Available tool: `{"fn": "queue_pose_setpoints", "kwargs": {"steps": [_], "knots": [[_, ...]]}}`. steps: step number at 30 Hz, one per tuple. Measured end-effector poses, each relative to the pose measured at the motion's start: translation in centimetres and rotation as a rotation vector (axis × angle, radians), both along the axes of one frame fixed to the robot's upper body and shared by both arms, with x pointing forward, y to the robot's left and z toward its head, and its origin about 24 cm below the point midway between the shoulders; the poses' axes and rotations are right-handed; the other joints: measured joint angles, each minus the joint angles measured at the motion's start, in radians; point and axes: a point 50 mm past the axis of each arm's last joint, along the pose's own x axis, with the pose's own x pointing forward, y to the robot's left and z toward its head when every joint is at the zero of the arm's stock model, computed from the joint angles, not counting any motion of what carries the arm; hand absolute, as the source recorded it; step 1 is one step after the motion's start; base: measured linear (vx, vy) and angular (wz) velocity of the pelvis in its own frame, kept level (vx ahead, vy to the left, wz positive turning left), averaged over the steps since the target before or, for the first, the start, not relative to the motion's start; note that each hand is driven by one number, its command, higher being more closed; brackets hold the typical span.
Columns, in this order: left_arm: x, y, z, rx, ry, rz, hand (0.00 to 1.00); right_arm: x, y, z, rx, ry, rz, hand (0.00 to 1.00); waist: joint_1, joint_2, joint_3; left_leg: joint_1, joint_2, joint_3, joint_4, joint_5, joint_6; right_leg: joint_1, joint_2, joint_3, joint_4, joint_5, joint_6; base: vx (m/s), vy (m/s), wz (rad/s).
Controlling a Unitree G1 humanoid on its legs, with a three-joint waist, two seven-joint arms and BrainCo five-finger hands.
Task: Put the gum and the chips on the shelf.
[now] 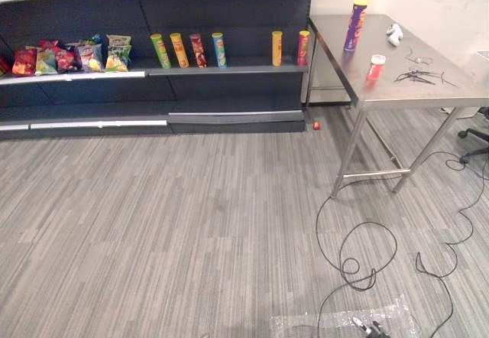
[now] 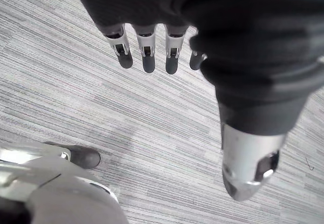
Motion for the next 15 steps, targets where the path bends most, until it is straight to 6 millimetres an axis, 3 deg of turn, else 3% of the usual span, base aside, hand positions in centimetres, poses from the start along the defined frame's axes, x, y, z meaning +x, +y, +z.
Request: {"fn": "queue_pose_setpoints", "kwargs": {"steps": [6,8,11,13,15], "knots": [[0.4,0.2,0.1,0.018,0.0,0.004,0.0,1.1,-0.2,0.6,-0.104,-0.068,0.044,0.0,-0.002,0.001,0.016,-0.046,0.006,-0.007,0.064,-0.021,-0.018,-0.028,-0.005,-0.013,0.046,-0.022,-0.004,-0.05,-0.03,0.06],[1.8,0.3,0.2,0.028,-0.028,0.018,0.0,2.5,-0.2,0.8,-0.119,-0.093,0.074,0.0,-0.001,0.004,0.061,-0.139,0.023,-0.004,0.226,-0.082,-0.025,-0.083,-0.012,-0.031,0.131,-0.056,-0.023,-0.1,-0.038,0.24],[2.5,0.6,0.5,0.029,-0.073,0.083,0.0,3.8,-0.1,1.1,-0.122,-0.127,0.112,0.0,0.0,-0.005,0.117,-0.261,0.053,0.036,0.472,-0.104,-0.044,-0.115,-0.02,-0.043,0.211,-0.116,-0.04,-0.12,-0.037,0.24],[2.2,0.6,0.4,0.01,-0.075,0.152,0.0,3.8,-0.3,1.2,-0.129,-0.127,0.11,0.0,0.005,-0.006,0.133,-0.354,0.078,0.052,0.655,-0.098,-0.06,-0.103,-0.027,-0.04,0.233,-0.13,-0.052,-0.03,-0.012,0.06],[1.6,0.4,0.3,-0.01,-0.073,0.229,0.0,3.8,-0.4,1.2,-0.137,-0.126,0.101,0.0,0.007,-0.006,0.147,-0.385,0.097,0.053,0.702,-0.149,-0.045,-0.087,-0.041,-0.031,0.243,-0.141,-0.045,0.05,0.069,-0.12]]}}
